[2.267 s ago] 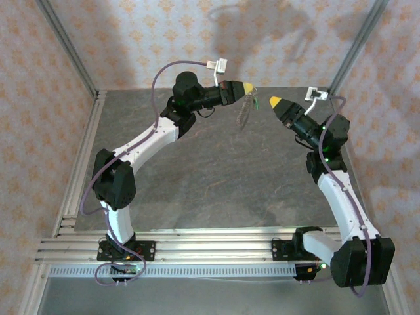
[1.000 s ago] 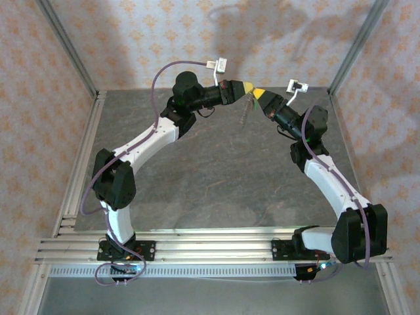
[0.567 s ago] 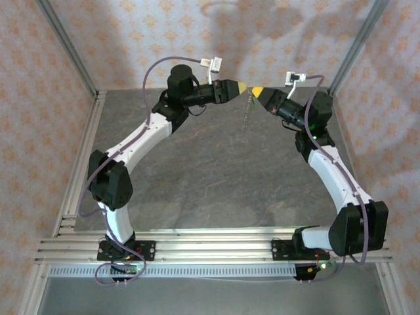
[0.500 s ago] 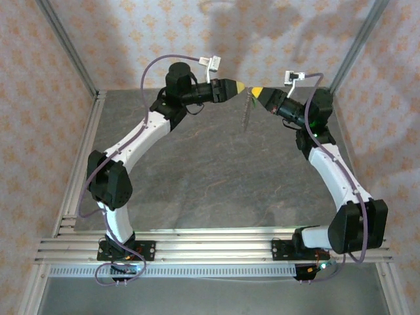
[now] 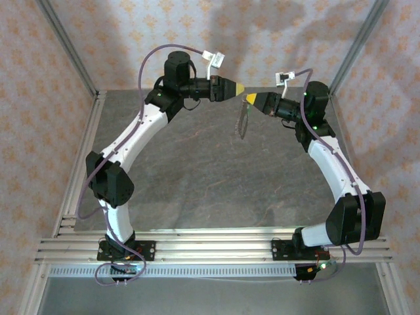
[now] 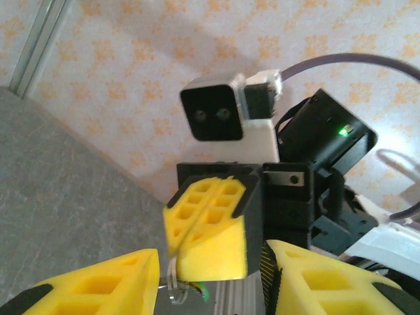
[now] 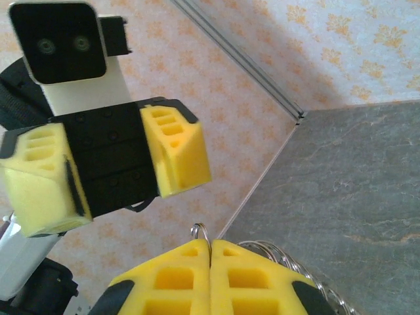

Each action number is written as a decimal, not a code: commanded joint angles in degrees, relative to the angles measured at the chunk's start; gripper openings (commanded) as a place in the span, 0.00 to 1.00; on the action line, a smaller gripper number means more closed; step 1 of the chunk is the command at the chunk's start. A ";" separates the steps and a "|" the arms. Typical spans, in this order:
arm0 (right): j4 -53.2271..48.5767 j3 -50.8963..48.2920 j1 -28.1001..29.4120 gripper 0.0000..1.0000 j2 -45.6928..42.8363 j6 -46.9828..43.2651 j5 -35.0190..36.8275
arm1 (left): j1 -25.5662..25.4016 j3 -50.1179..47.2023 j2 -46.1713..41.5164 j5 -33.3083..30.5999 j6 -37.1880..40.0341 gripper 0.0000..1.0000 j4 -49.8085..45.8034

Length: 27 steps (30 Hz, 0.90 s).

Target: Put the keys on the keyring

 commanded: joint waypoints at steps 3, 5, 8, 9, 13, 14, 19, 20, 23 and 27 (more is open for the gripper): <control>1.10 2.05 -0.35 0.00 0.17 -1.78 -1.61 | -0.84 1.80 1.38 2.19 2.64 0.43 -3.72; 1.09 1.96 -0.35 0.00 0.02 -1.89 -1.36 | -0.97 1.81 2.92 2.20 2.73 0.43 -4.01; 1.22 1.87 -0.35 0.00 0.18 -1.86 -1.17 | -1.23 1.82 3.24 2.53 2.73 0.39 -4.07; 1.25 1.82 -0.33 0.00 0.14 -1.87 -1.01 | -1.32 1.81 3.29 2.62 2.82 0.38 -4.08; 1.36 1.78 -0.42 0.00 0.15 -1.87 -0.71 | -1.68 1.80 3.37 2.89 3.34 0.34 -4.59; 1.34 1.78 -0.44 0.00 0.18 -1.79 -0.70 | -1.76 1.84 3.33 2.90 3.43 0.32 -4.65; 1.39 1.70 -0.42 0.00 0.07 -1.76 -0.71 | -2.10 1.71 3.47 2.64 3.37 0.20 -4.37; 1.43 1.61 -0.41 0.00 0.07 -1.79 -0.68 | -2.20 1.71 3.42 2.56 3.15 0.15 -4.05; 1.72 1.54 -0.41 0.00 -0.09 -1.45 -0.89 | -2.54 1.79 3.50 2.51 2.90 0.00 -3.49; 3.05 0.24 -1.06 0.13 -1.10 -0.18 0.35 | -2.82 -0.70 2.28 0.34 -0.03 0.00 1.16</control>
